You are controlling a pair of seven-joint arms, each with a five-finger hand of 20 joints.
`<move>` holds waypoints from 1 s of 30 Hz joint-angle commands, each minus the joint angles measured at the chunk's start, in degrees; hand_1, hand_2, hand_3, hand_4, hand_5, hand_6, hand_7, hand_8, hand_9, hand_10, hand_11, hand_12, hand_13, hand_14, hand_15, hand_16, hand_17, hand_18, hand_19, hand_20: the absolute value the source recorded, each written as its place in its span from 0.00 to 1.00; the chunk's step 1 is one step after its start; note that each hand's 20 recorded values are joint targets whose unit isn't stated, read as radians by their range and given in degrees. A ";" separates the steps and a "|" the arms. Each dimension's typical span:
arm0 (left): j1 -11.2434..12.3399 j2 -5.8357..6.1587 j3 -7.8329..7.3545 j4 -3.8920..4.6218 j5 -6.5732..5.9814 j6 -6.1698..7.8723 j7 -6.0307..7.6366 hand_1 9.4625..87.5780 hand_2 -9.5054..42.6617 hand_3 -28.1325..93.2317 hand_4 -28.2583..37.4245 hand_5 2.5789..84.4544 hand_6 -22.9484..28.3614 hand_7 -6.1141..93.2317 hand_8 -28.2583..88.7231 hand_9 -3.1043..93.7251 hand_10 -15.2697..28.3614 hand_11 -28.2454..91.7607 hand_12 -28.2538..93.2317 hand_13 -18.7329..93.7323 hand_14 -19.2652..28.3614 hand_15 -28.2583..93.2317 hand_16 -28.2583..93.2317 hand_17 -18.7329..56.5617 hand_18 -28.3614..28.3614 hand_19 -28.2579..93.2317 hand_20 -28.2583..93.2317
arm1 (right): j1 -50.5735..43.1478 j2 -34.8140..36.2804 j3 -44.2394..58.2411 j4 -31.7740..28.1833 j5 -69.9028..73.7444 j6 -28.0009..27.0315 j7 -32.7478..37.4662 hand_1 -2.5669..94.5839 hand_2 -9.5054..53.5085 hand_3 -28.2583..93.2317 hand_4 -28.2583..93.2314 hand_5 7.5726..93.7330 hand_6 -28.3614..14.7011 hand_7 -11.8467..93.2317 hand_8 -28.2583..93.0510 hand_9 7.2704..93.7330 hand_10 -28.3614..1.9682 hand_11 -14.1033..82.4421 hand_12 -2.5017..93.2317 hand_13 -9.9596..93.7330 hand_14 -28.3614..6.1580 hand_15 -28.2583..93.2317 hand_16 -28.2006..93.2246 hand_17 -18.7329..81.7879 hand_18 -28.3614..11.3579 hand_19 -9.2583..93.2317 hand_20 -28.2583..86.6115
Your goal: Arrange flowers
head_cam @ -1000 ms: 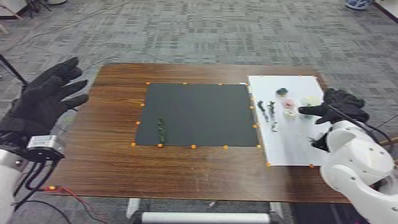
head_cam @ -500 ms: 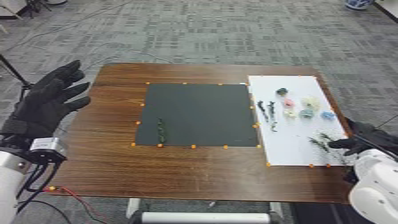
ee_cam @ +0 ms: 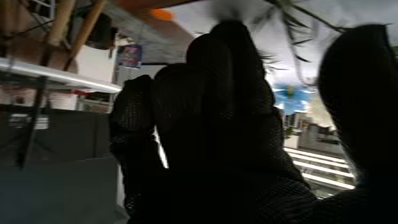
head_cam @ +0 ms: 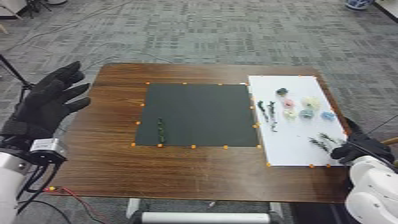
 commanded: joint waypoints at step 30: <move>-1.64 0.36 0.63 0.30 -1.21 1.10 -0.90 0.21 0.06 0.77 0.00 0.18 0.44 0.23 0.17 0.16 0.53 0.36 0.43 0.21 0.64 0.55 0.21 0.09 0.86 0.54 0.31 | 44.41 -25.14 -44.09 11.75 2.05 6.66 -10.55 0.43 0.07 0.91 0.10 0.78 0.71 0.59 0.48 0.91 0.68 0.72 0.50 0.86 0.60 0.89 0.59 0.69 0.17 1.00 0.80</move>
